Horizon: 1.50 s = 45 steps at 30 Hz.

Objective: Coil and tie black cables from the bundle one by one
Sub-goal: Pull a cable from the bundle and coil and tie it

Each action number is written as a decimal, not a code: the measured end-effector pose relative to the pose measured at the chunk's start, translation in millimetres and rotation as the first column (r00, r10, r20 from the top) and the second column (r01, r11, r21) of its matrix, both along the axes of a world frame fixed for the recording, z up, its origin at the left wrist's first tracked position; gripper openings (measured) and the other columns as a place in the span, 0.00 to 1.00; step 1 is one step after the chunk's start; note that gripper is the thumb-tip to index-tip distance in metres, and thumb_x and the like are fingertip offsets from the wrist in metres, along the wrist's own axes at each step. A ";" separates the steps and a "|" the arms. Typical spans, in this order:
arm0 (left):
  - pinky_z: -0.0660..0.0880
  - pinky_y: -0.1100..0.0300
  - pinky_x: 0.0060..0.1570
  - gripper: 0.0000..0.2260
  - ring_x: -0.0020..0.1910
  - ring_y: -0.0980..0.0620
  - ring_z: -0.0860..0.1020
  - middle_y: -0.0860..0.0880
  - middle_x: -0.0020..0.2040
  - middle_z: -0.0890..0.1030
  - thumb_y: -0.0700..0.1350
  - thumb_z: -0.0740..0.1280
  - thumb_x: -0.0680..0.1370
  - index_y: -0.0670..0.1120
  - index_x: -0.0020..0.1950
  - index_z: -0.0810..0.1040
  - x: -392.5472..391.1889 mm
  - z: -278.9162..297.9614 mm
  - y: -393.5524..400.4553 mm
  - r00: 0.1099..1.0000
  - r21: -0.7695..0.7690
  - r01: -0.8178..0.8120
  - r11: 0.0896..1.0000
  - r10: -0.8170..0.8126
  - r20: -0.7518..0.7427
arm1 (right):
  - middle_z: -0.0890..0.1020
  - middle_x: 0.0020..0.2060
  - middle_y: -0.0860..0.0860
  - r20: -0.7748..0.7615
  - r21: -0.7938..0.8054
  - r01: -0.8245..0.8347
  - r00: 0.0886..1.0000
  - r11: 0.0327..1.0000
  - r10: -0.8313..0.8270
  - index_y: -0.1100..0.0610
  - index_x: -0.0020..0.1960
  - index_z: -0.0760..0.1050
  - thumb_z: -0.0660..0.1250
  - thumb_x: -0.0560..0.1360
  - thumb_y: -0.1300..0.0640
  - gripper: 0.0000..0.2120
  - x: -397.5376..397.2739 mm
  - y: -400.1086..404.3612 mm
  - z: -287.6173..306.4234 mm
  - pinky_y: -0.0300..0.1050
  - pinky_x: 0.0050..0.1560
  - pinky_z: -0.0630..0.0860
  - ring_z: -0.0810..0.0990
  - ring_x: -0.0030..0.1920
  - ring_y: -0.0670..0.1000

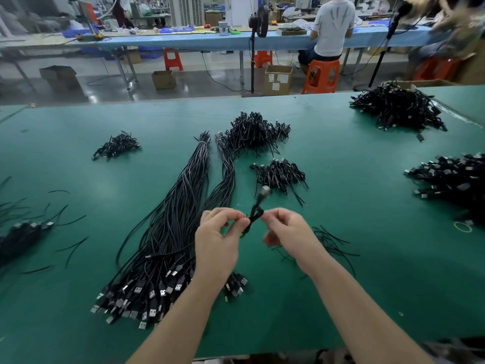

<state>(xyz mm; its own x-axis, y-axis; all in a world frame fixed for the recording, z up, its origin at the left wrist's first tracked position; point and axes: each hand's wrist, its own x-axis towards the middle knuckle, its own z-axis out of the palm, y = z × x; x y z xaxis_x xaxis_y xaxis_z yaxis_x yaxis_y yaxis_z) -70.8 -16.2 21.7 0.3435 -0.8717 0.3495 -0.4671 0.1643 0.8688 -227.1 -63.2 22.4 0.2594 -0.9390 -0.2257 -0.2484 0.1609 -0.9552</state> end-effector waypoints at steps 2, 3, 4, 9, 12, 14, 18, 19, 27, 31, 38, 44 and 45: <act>0.70 0.68 0.51 0.05 0.49 0.53 0.73 0.56 0.42 0.81 0.39 0.76 0.73 0.48 0.42 0.85 2.5 0.5 -1.0 0.968 -0.218 0.038 0.975 0.018 0.250 | 0.79 0.32 0.52 0.061 0.222 -0.026 0.998 0.975 0.012 0.57 0.41 0.84 0.58 0.83 0.42 0.25 1.6 -1.1 4.0 0.44 0.33 0.78 0.79 0.29 0.50; 0.69 0.68 0.51 0.02 0.49 0.52 0.72 0.54 0.42 0.80 0.39 0.75 0.73 0.45 0.42 0.86 3.6 -0.1 -1.9 0.944 -0.285 0.064 0.956 0.035 0.329 | 0.78 0.32 0.51 0.120 0.293 -0.085 0.991 0.952 0.052 0.56 0.38 0.84 0.57 0.83 0.41 0.27 2.6 -0.8 5.8 0.42 0.30 0.75 0.77 0.29 0.50; 0.69 0.67 0.51 0.00 0.49 0.51 0.71 0.52 0.42 0.80 0.39 0.75 0.74 0.43 0.43 0.86 4.1 -0.5 -2.5 0.922 -0.323 0.085 0.943 0.048 0.385 | 0.78 0.32 0.51 0.198 0.334 -0.133 0.978 0.933 0.069 0.56 0.38 0.84 0.60 0.81 0.41 0.26 2.8 -0.5 7.3 0.42 0.30 0.73 0.76 0.29 0.50; 0.72 0.65 0.49 0.02 0.48 0.50 0.72 0.53 0.42 0.81 0.37 0.77 0.72 0.43 0.43 0.86 1.2 0.7 -3.5 0.928 -0.261 0.066 0.963 0.037 0.371 | 0.80 0.37 0.52 0.467 0.334 -0.218 0.883 0.917 0.039 0.56 0.40 0.84 0.75 0.67 0.47 0.12 -2.5 -4.1 11.4 0.40 0.33 0.74 0.74 0.33 0.48; 0.70 0.70 0.49 0.06 0.47 0.54 0.74 0.59 0.41 0.81 0.38 0.77 0.72 0.48 0.42 0.86 -1.9 0.8 -1.6 0.968 -0.155 0.038 0.987 0.002 0.251 | 0.81 0.40 0.52 0.448 0.293 -0.189 0.893 0.937 0.040 0.58 0.49 0.85 0.74 0.68 0.51 0.13 -3.0 -4.9 8.8 0.41 0.34 0.75 0.75 0.35 0.49; 0.71 0.69 0.49 0.09 0.48 0.57 0.76 0.61 0.41 0.82 0.39 0.77 0.73 0.54 0.41 0.84 -3.8 -0.2 -0.6 0.988 -0.057 0.032 0.998 -0.023 0.153 | 0.82 0.40 0.51 0.433 0.248 -0.176 0.900 0.953 0.053 0.57 0.54 0.85 0.74 0.70 0.53 0.14 -4.8 -5.0 7.0 0.39 0.37 0.74 0.76 0.35 0.47; 0.80 0.50 0.51 0.11 0.44 0.53 0.82 0.54 0.40 0.85 0.40 0.75 0.75 0.57 0.38 0.85 -7.1 -3.7 -1.7 0.975 0.167 0.038 0.985 0.000 -0.221 | 0.83 0.39 0.50 0.426 0.112 -0.104 0.903 0.988 0.047 0.57 0.54 0.85 0.71 0.75 0.65 0.09 -1.2 -0.8 1.3 0.35 0.34 0.71 0.73 0.33 0.45; 0.80 0.48 0.50 0.10 0.43 0.51 0.82 0.51 0.39 0.86 0.40 0.75 0.75 0.55 0.39 0.86 -7.9 -3.6 -2.0 0.958 0.198 0.043 0.979 0.016 -0.287 | 0.84 0.40 0.51 0.424 0.089 -0.083 0.905 0.993 0.038 0.58 0.54 0.84 0.70 0.76 0.67 0.10 0.0 0.6 0.5 0.36 0.35 0.72 0.74 0.33 0.45; 0.77 0.64 0.41 0.15 0.35 0.57 0.79 0.52 0.34 0.85 0.38 0.75 0.76 0.58 0.35 0.86 -2.9 5.3 -6.3 0.924 0.242 0.150 0.958 -0.049 -0.380 | 0.78 0.50 0.54 0.147 -0.305 -0.067 0.982 0.950 0.116 0.64 0.57 0.82 0.69 0.75 0.72 0.13 -0.5 6.2 3.8 0.41 0.53 0.79 0.81 0.44 0.45; 0.79 0.61 0.42 0.12 0.37 0.55 0.81 0.52 0.36 0.85 0.39 0.75 0.75 0.55 0.36 0.85 2.5 7.3 -6.3 0.970 0.176 0.137 0.975 -0.096 -0.222 | 0.82 0.52 0.58 0.306 -0.177 -0.087 0.942 0.980 0.139 0.65 0.59 0.80 0.65 0.78 0.70 0.11 -8.8 7.5 4.3 0.48 0.58 0.80 0.84 0.49 0.54; 0.77 0.55 0.42 0.02 0.40 0.51 0.75 0.54 0.41 0.84 0.37 0.76 0.74 0.43 0.44 0.84 -4.0 0.7 1.6 0.905 -0.299 0.164 0.940 -0.023 0.425 | 0.78 0.34 0.55 0.424 0.285 -0.146 0.906 0.947 0.012 0.59 0.44 0.81 0.65 0.81 0.49 0.15 -5.5 14.0 11.2 0.46 0.31 0.78 0.78 0.30 0.53; 0.77 0.54 0.42 0.02 0.40 0.50 0.75 0.52 0.40 0.83 0.38 0.76 0.74 0.41 0.44 0.84 -5.5 1.5 2.1 0.898 -0.271 0.139 0.952 -0.006 0.440 | 0.79 0.34 0.53 0.357 0.228 -0.107 0.934 0.968 0.019 0.59 0.44 0.80 0.66 0.81 0.54 0.11 -5.1 12.4 13.1 0.43 0.31 0.76 0.77 0.31 0.48; 0.76 0.53 0.43 0.02 0.40 0.50 0.75 0.52 0.40 0.83 0.38 0.75 0.75 0.41 0.44 0.84 -5.5 1.6 2.1 0.888 -0.279 0.154 0.948 -0.009 0.459 | 0.80 0.34 0.53 0.349 0.229 -0.105 0.937 0.968 0.019 0.59 0.45 0.81 0.66 0.81 0.54 0.11 -4.9 12.1 13.4 0.43 0.30 0.76 0.77 0.31 0.47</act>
